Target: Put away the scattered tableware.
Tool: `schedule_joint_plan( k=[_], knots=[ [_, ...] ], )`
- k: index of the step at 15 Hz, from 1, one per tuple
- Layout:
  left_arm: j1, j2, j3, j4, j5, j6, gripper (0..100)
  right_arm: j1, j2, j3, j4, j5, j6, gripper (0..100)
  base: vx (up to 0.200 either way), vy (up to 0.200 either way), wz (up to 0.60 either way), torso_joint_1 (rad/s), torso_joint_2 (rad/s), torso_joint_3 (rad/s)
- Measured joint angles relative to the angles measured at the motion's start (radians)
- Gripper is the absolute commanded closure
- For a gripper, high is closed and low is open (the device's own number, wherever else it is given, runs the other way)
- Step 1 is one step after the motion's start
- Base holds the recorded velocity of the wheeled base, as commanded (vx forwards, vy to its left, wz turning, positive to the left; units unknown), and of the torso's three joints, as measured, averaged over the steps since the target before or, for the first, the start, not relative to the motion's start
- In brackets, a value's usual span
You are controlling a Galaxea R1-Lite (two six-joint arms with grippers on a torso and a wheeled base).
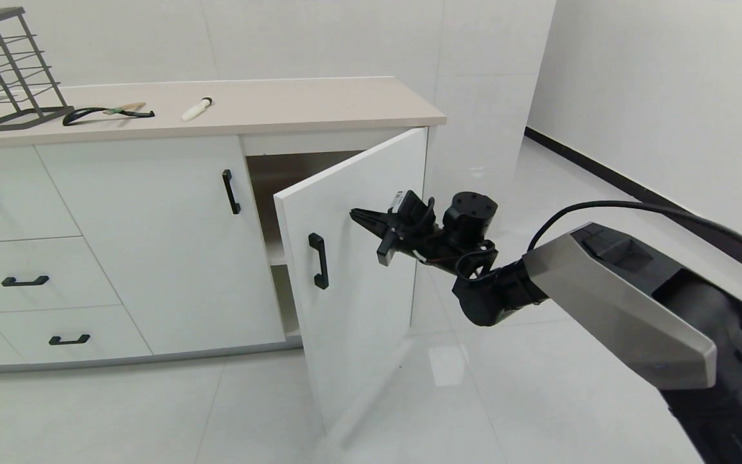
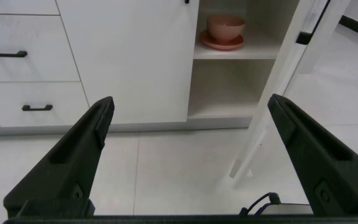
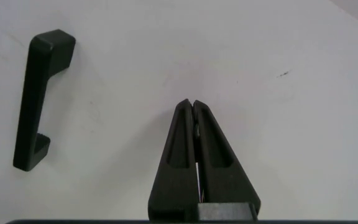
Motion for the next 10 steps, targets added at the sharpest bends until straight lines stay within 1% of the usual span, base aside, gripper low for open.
schedule_joint_plan(
  k=[2, 7, 10],
  knots=[
    [0.000, 0.000, 0.000, 0.000, 0.000, 0.000, 0, 0.006, 0.018, -0.040, -0.007, 0.000, 0.007, 100, 0.000, 0.000, 0.00, 0.000, 0.00, 0.000],
    [0.000, 0.000, 0.000, 0.000, 0.000, 0.000, 0, 0.018, 0.088, -0.227, -0.032, -0.001, 0.040, 100, 0.000, 0.000, 0.00, 0.000, 0.00, 0.000],
    [0.000, 0.000, 0.000, 0.000, 0.000, 0.000, 0, 0.018, 0.098, -0.232, -0.057, 0.004, 0.067, 100, 0.000, 0.000, 0.00, 0.000, 0.00, 0.000]
  ],
)
